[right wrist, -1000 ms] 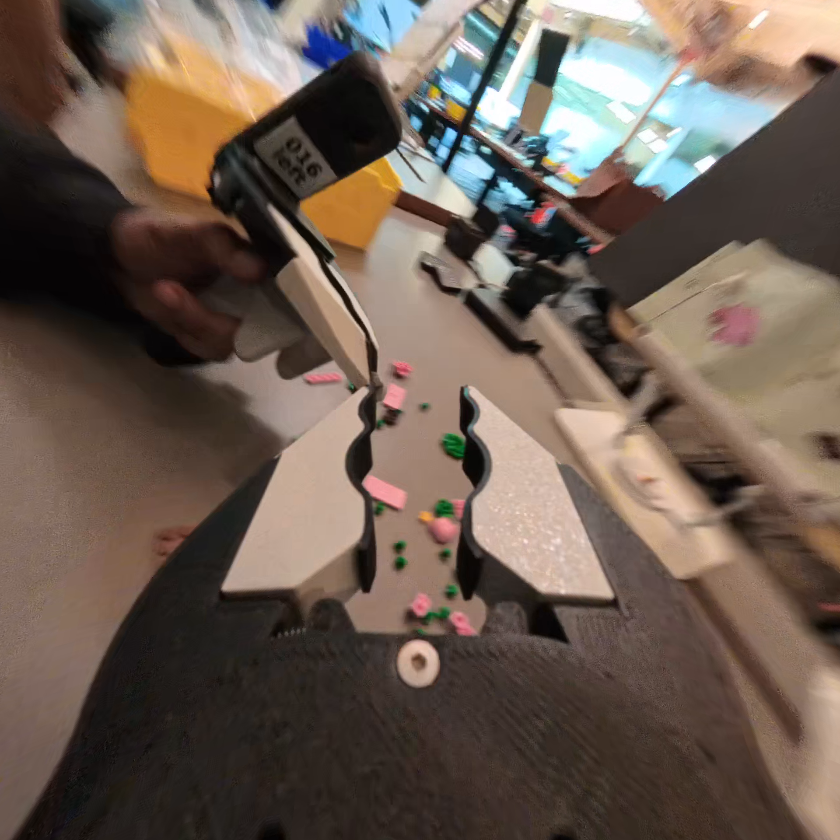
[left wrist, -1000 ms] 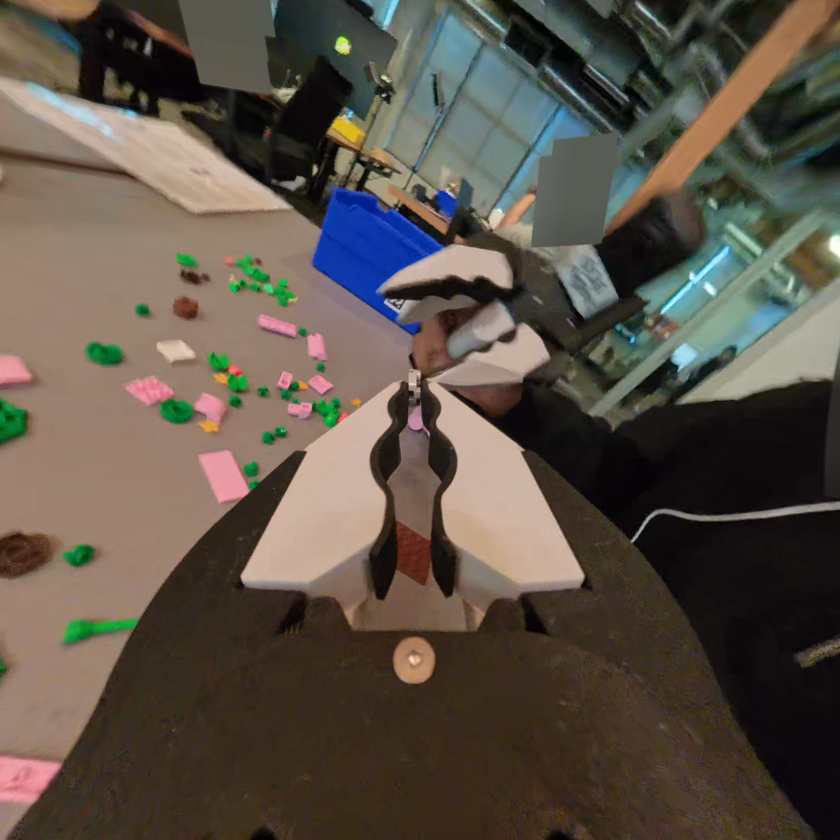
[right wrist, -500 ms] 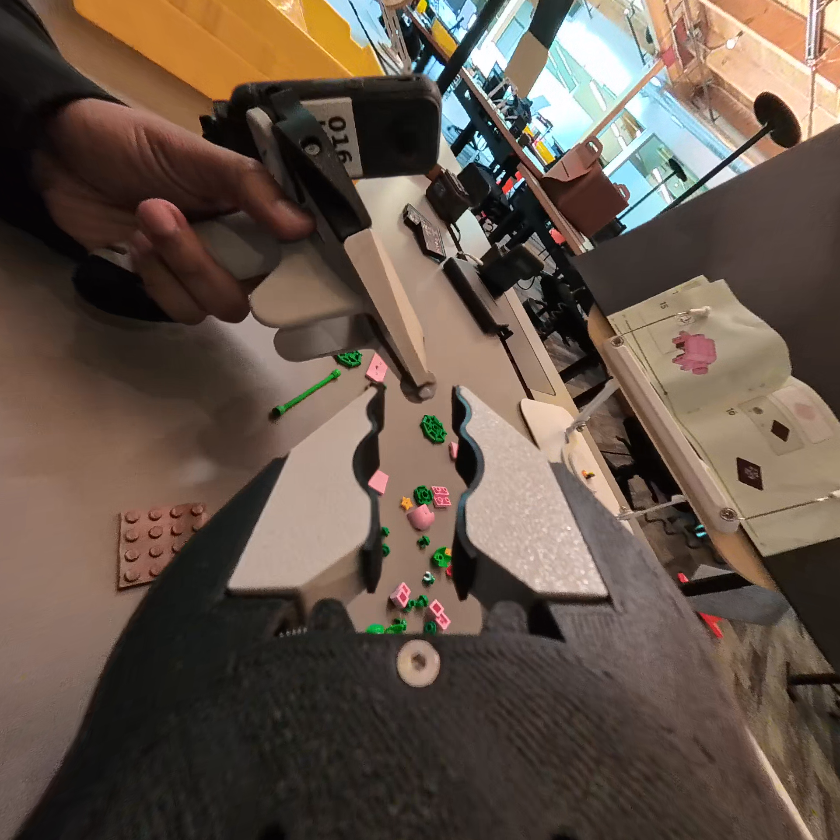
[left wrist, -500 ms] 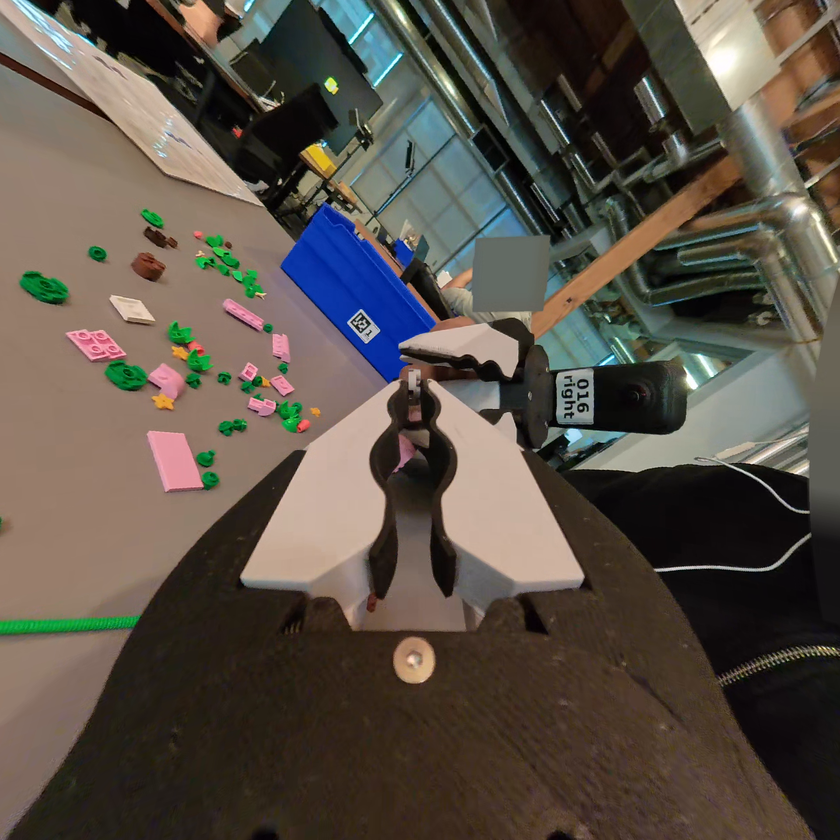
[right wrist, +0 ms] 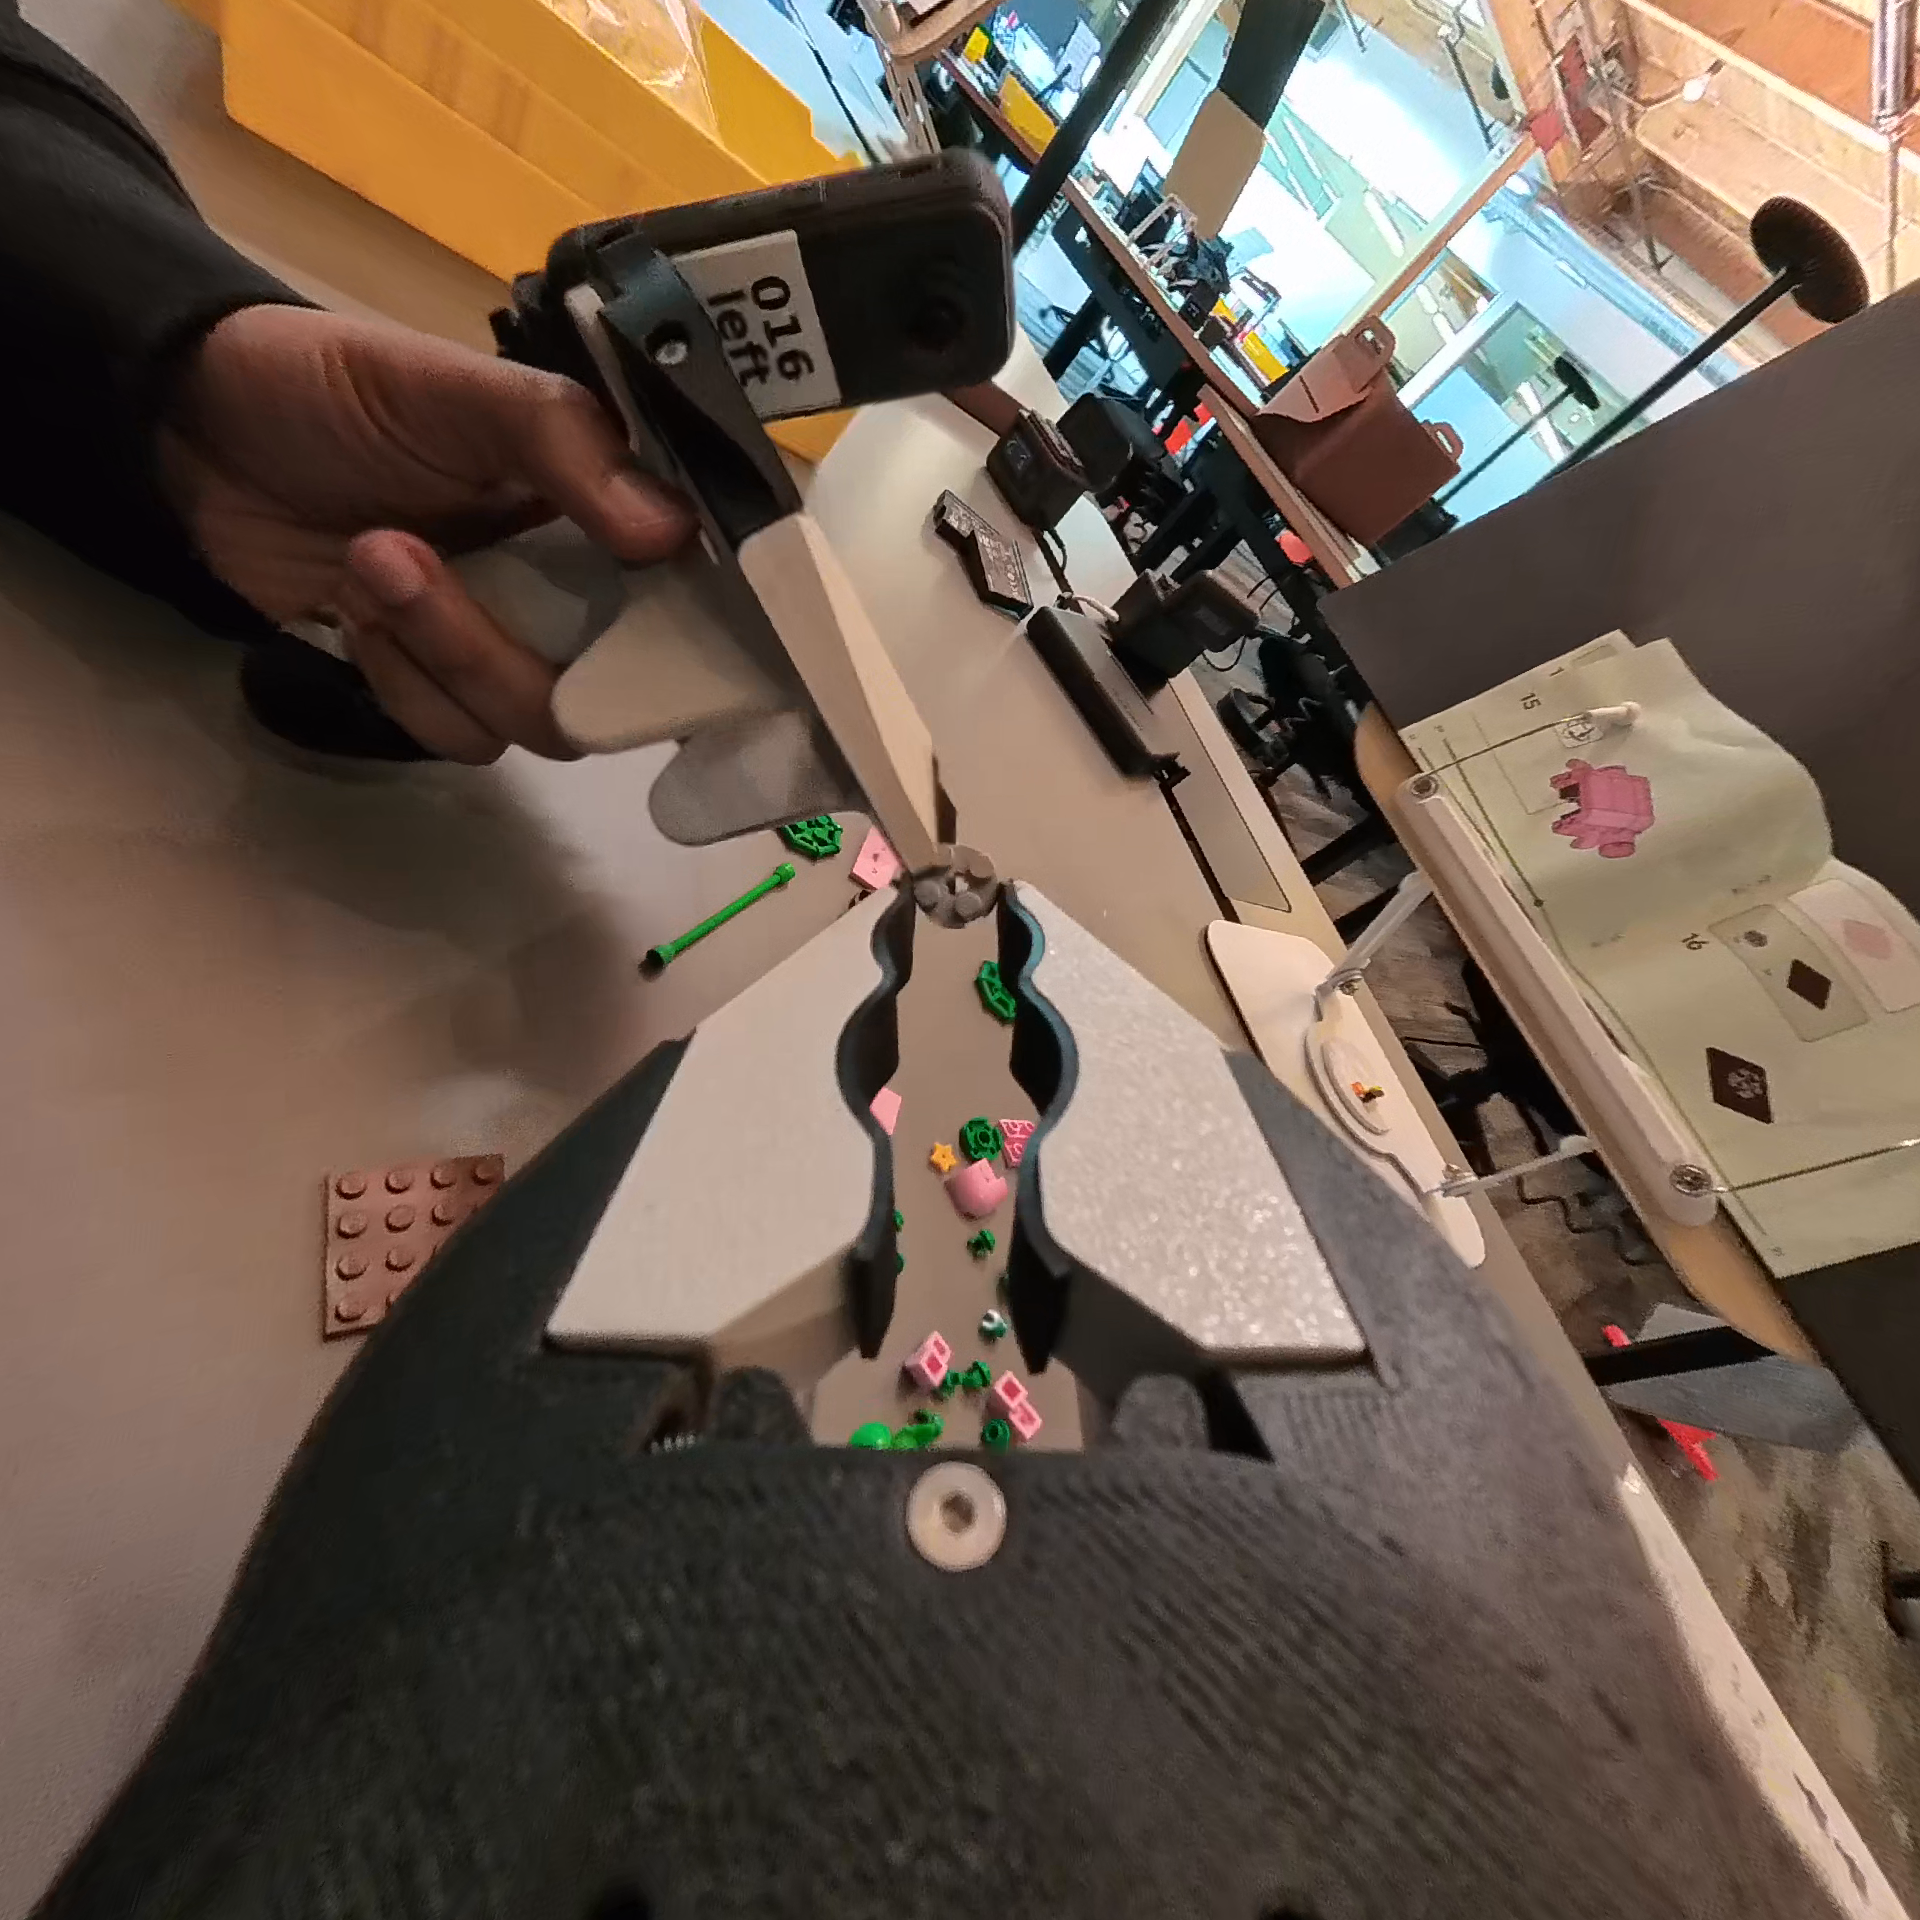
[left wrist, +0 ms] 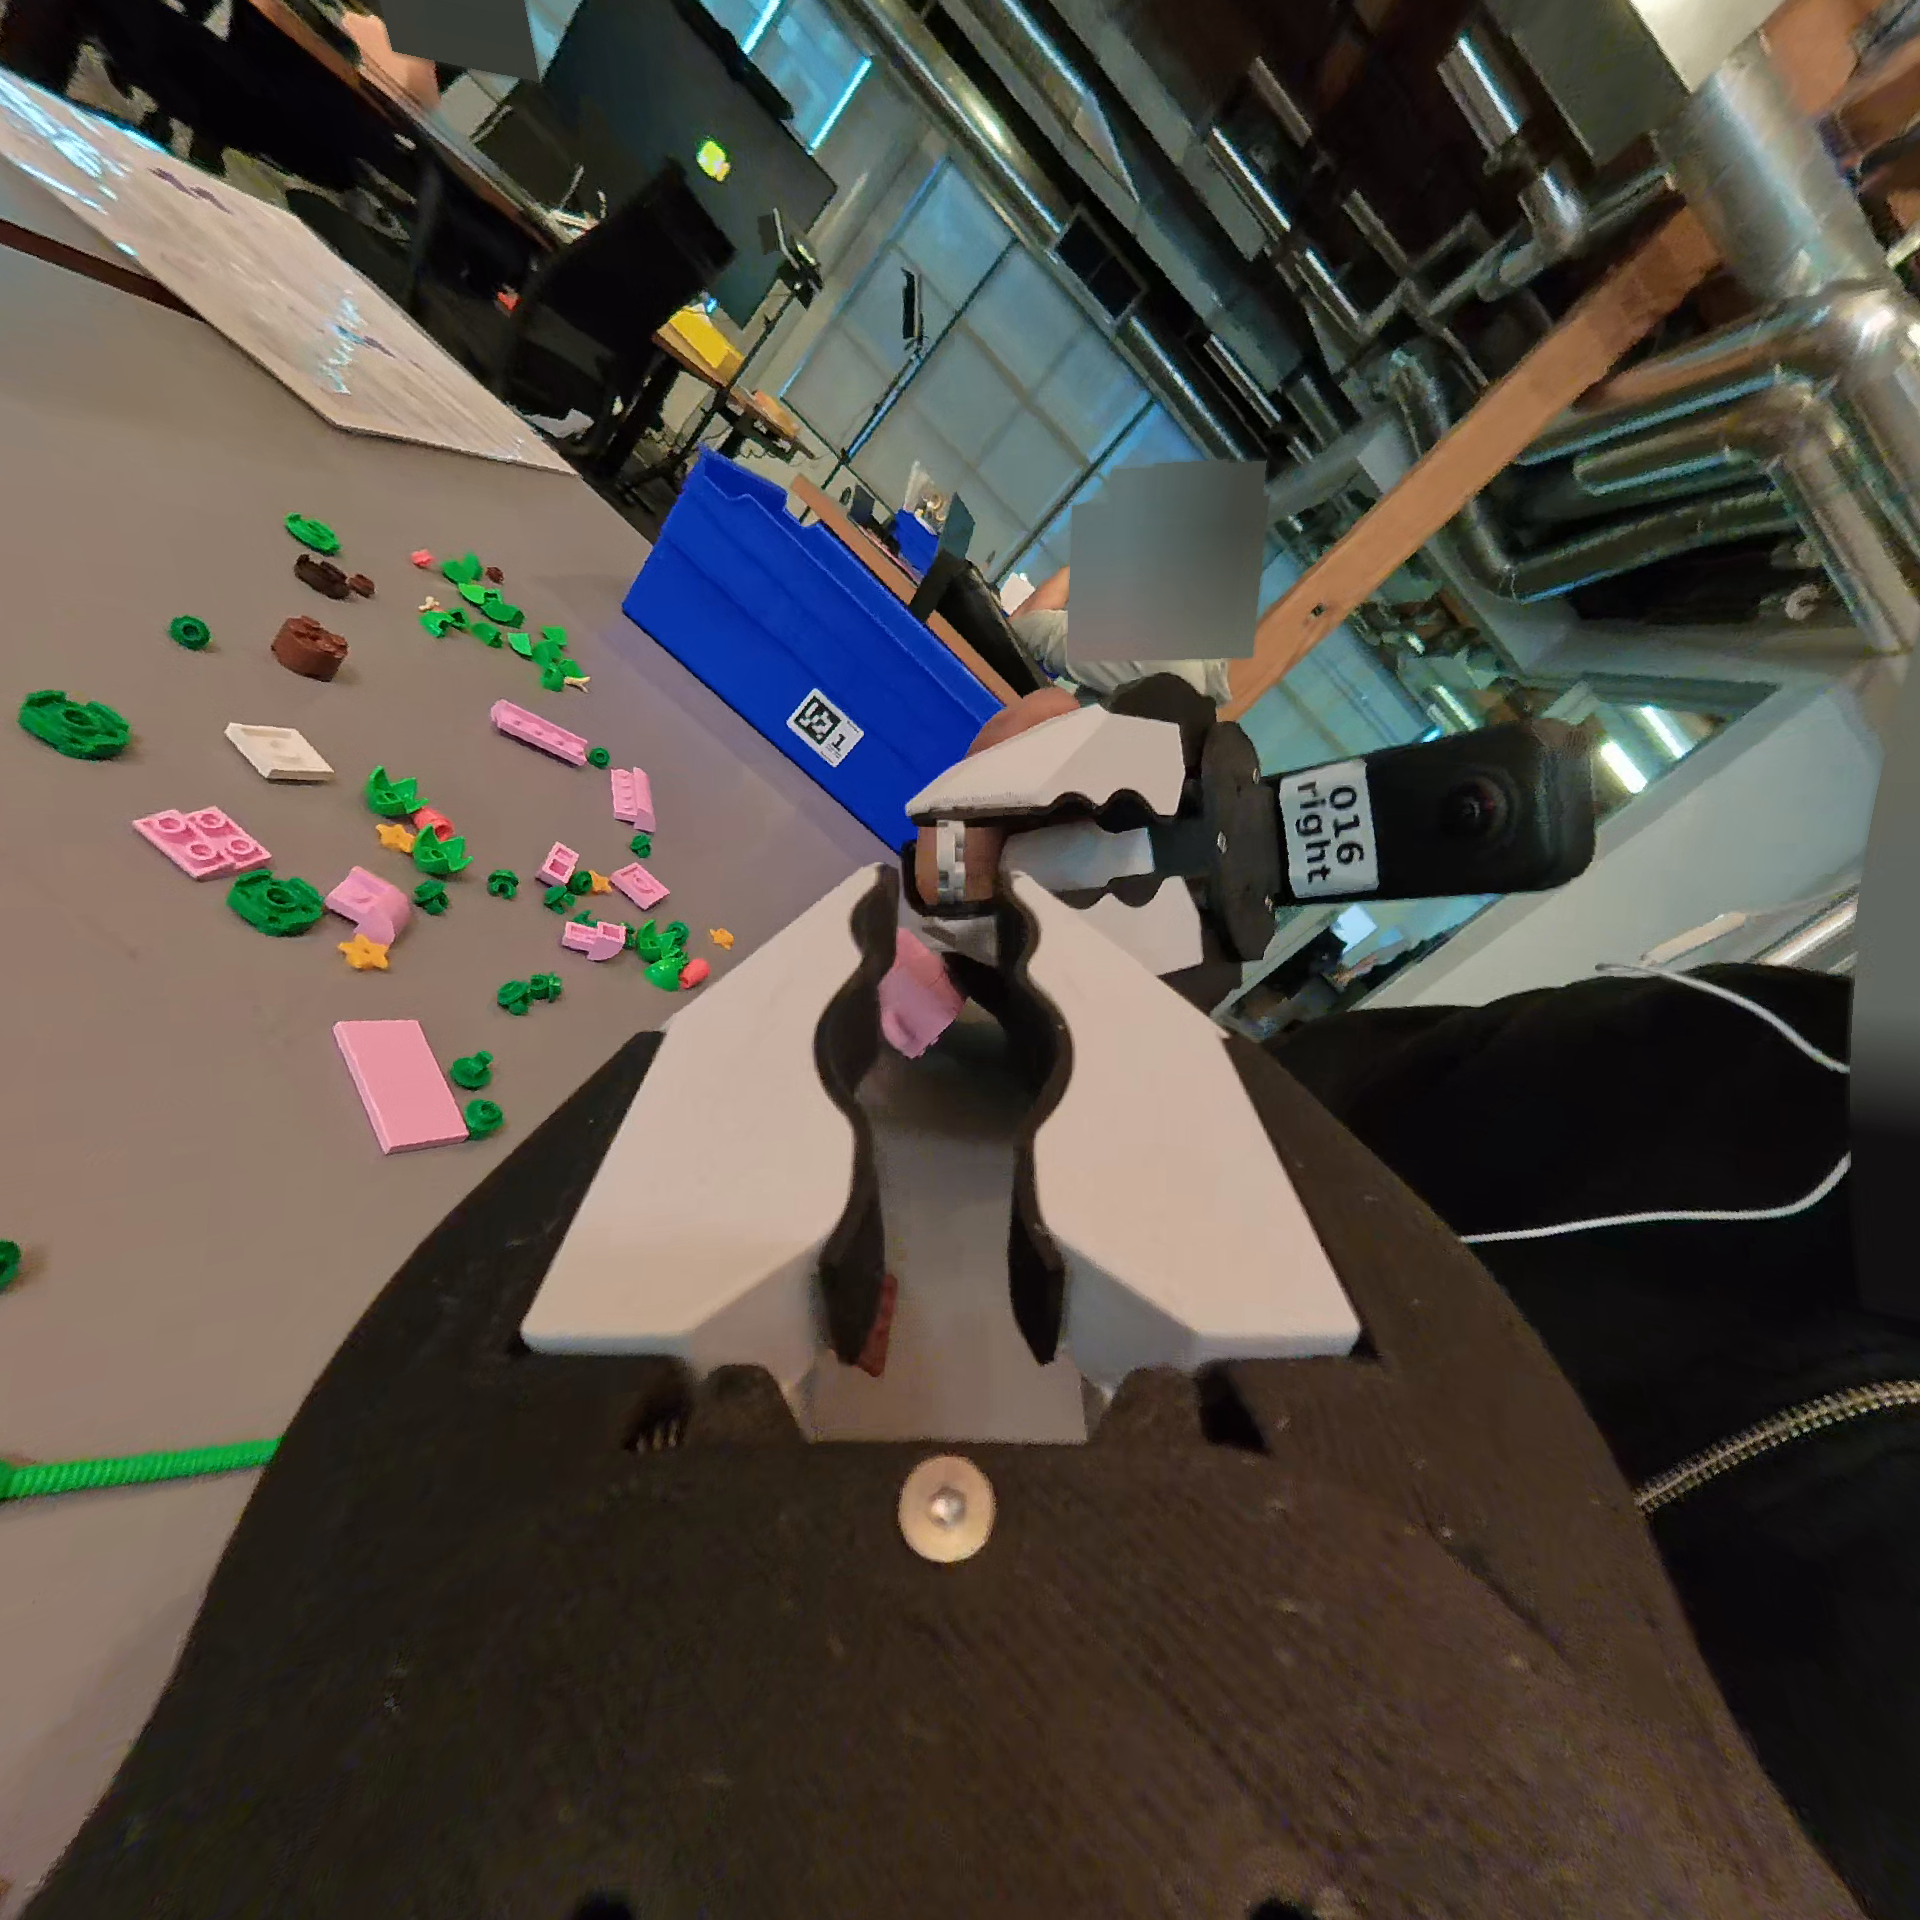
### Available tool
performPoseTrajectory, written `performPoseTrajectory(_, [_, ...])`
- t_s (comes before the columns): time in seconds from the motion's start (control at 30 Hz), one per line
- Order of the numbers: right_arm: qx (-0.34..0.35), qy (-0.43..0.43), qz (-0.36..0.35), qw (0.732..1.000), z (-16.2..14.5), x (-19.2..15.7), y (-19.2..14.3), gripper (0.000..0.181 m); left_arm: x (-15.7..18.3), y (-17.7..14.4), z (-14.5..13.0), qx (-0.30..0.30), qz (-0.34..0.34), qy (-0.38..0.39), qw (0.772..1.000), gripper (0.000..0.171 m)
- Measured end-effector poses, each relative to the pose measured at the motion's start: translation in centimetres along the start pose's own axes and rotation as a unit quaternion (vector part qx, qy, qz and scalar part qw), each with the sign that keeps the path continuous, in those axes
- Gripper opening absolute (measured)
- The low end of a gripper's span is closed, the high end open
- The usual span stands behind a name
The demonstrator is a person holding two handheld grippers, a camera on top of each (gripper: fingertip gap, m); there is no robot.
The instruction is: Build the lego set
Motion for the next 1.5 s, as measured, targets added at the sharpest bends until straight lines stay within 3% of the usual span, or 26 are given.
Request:
performPoseTrajectory(0.1, [-0.02, 0.001, 0.057, 0.998, -0.8, -0.1, -0.2, 0.014, 0.2, -0.2, -0.1, -0.048, 0.023, 0.051, 0.997, 0.046])
performPoseTrajectory(0.2, [-0.055, 0.021, 0.178, 0.982, -2.7, -1.4, -0.3, 0.014, 0.5, -0.3, -0.8, -0.121, 0.077, 0.152, 0.978, 0.054])
performPoseTrajectory(0.27, [-0.056, 0.057, 0.276, 0.958, -3.5, -2.9, -0.4, 0.014, 0.7, -0.2, -1.8, -0.176, 0.118, 0.233, 0.949, 0.053])
performPoseTrajectory(0.33, [-0.05, 0.087, 0.351, 0.931, -3.7, -4.2, -0.4, 0.014, -0.4, 0.1, -3.4, -0.227, 0.165, 0.304, 0.91, 0.041])
performPoseTrajectory(0.4, [-0.046, 0.098, 0.386, 0.916, -3.7, -5.0, -0.4, 0.014, -1.6, 0.5, -5.4, -0.303, 0.201, 0.336, 0.869, 0.04])
performPoseTrajectory(0.47, [-0.041, 0.1, 0.407, 0.907, -3.5, -5.6, -0.3, 0.014, -1.7, 1.0, -6.9, -0.345, 0.198, 0.347, 0.849, 0.041])
performPoseTrajectory(0.67, [-0.037, 0.108, 0.426, 0.898, -3.4, -5.8, -0.3, 0.014, -1.1, 1.2, -7.2, -0.35, 0.166, 0.326, 0.862, 0.051])
performPoseTrajectory(0.9, [-0.062, 0.093, 0.423, 0.899, -3.6, -6.3, 0.0, 0.014, -1.7, 1.6, -8.0, -0.374, 0.203, 0.345, 0.837, 0.053])
performPoseTrajectory(1.5, [-0.061, 0.107, 0.418, 0.9, -3.1, -5.8, -0.3, 0.017, -1.7, 1.7, -7.9, -0.378, 0.201, 0.333, 0.84, 0.048])
Point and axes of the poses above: each gripper's, where its closed fingertips meet, y out along the fingers, z out of its top, x = y × z across the jaws, the point moved 8 cm from there along -y, back along the fingers, and after that the axes turned 14 degrees about -y, right-handed, at the moved point
